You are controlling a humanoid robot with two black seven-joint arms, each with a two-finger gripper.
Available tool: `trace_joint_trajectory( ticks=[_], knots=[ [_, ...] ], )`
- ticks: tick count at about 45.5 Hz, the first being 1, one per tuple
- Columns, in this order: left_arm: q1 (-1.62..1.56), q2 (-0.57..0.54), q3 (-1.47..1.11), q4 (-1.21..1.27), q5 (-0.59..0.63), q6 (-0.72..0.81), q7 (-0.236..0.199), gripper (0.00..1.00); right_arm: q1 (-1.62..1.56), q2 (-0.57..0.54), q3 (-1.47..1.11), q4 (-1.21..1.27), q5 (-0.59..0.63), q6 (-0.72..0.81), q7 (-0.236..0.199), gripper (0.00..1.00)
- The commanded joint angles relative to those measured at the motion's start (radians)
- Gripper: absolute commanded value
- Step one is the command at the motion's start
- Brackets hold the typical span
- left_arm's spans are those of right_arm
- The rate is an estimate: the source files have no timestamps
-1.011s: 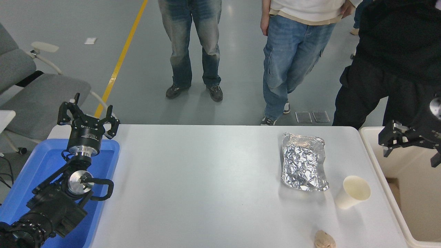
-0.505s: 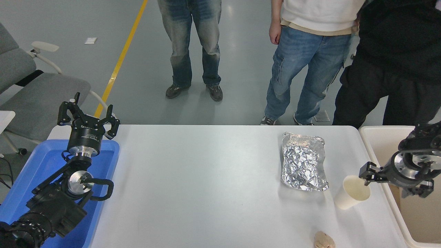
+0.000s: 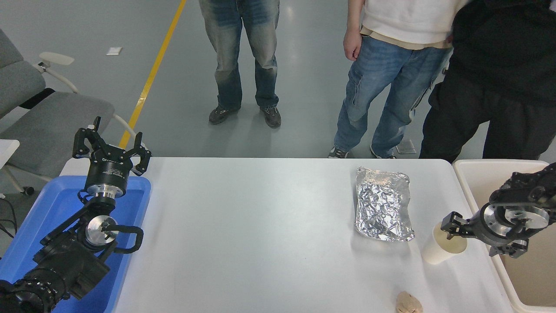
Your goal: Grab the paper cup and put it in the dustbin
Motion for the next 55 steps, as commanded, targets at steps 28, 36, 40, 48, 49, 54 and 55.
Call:
trace_joint_trajectory(
  ticks=[28, 36, 40, 48, 49, 54, 55],
  knots=[
    [0.0, -0.001, 0.0, 0.0, 0.0, 0.0, 0.0, 0.99, 0.0, -0.003, 0.025, 0.003, 0.067, 0.044, 0.0, 0.0],
    [0.0, 0.001, 0.0, 0.0, 0.0, 0.0, 0.0, 0.99, 0.102, -0.043, 0.001, 0.083, 0.067, 0.065, 0.0, 0.0],
    [0.0, 0.001, 0.0, -0.001, 0.0, 0.0, 0.0, 0.99, 0.212, -0.098, -0.028, 0.16, 0.067, 0.136, 0.0, 0.0],
    [0.0, 0.001, 0.0, -0.001, 0.0, 0.0, 0.0, 0.99, 0.423, -0.132, -0.126, 0.224, 0.067, 0.367, 0.0, 0.0],
    [0.0, 0.001, 0.0, 0.001, 0.0, 0.0, 0.0, 0.99, 0.444, -0.135, -0.136, 0.227, 0.067, 0.398, 0.0, 0.0],
    [0.0, 0.001, 0.0, -0.001, 0.0, 0.0, 0.0, 0.99, 0.547, -0.15, -0.171, 0.227, 0.067, 0.534, 0.0, 0.0],
    [0.0, 0.001, 0.0, -0.001, 0.0, 0.0, 0.0, 0.99, 0.568, -0.153, -0.18, 0.227, 0.067, 0.538, 0.0, 0.0]
  ],
)
